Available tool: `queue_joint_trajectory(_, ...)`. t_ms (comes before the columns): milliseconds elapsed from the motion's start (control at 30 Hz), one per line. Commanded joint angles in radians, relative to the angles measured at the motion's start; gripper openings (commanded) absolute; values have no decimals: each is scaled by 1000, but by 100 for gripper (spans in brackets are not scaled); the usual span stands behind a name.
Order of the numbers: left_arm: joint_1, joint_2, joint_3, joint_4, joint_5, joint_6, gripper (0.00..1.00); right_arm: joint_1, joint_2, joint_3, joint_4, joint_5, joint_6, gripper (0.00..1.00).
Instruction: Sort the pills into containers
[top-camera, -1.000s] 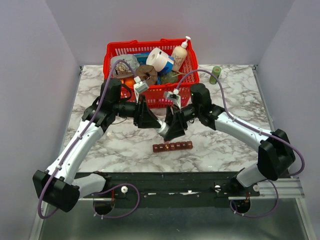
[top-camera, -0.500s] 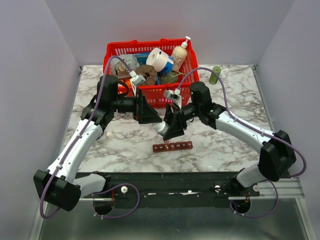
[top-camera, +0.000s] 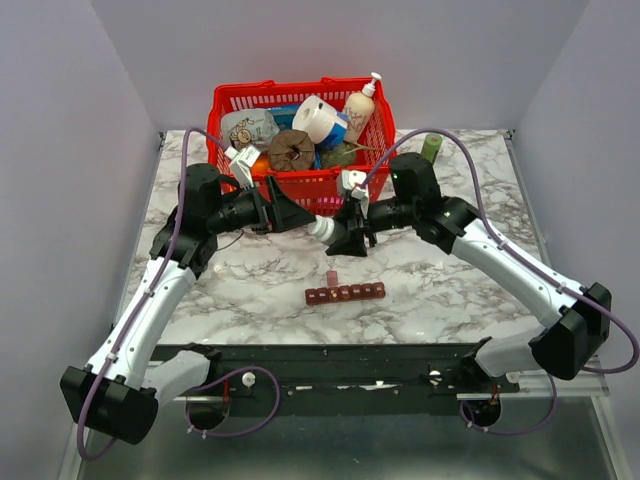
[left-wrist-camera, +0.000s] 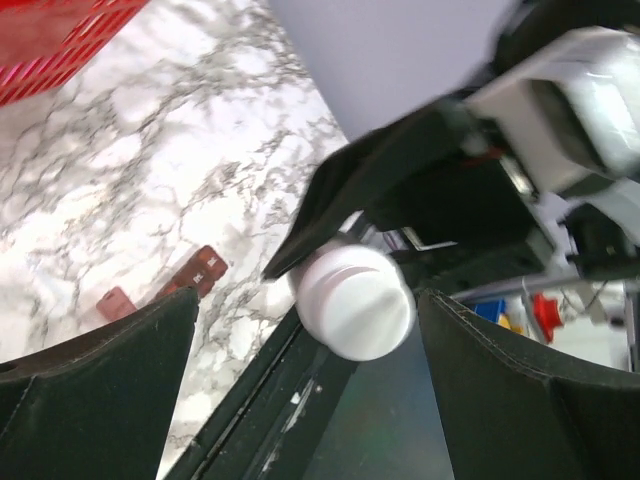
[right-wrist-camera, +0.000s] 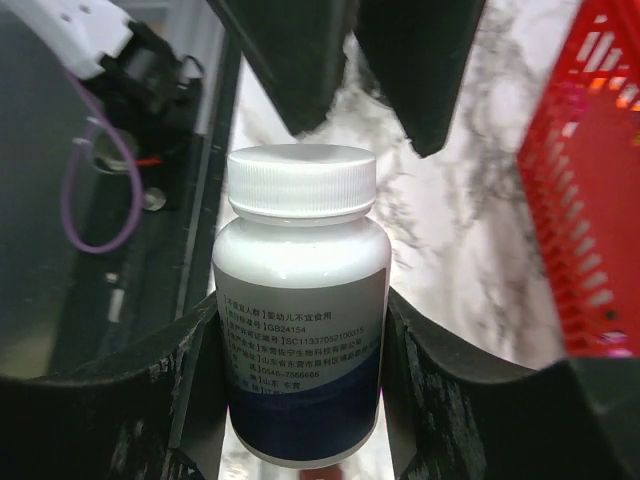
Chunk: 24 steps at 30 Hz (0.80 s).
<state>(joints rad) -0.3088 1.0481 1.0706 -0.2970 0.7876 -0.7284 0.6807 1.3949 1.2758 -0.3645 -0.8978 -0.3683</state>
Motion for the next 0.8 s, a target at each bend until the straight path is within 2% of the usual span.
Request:
queue_joint_trajectory(0, -1, -7, -67, 62, -111, -179, 99, 55, -30, 48, -99, 271, -176, 8)
queue_joint_trajectory(67, -19, 1, -74, 140, -97, -252, 99, 86, -22, 51, -109, 341, -205, 8)
queue_joint_trajectory(200, -41, 21, -43, 134, -110, -249, 99, 137, -10, 56, -106, 462, -230, 8)
queue_joint_trajectory(533, -47, 32, -46, 42, -136, -192, 90, 148, 10, 76, -106, 514, -233, 8)
queue_joint_trajectory(767, -55, 36, -50, 64, -114, -203, 81, 149, 29, 88, -106, 527, -227, 8)
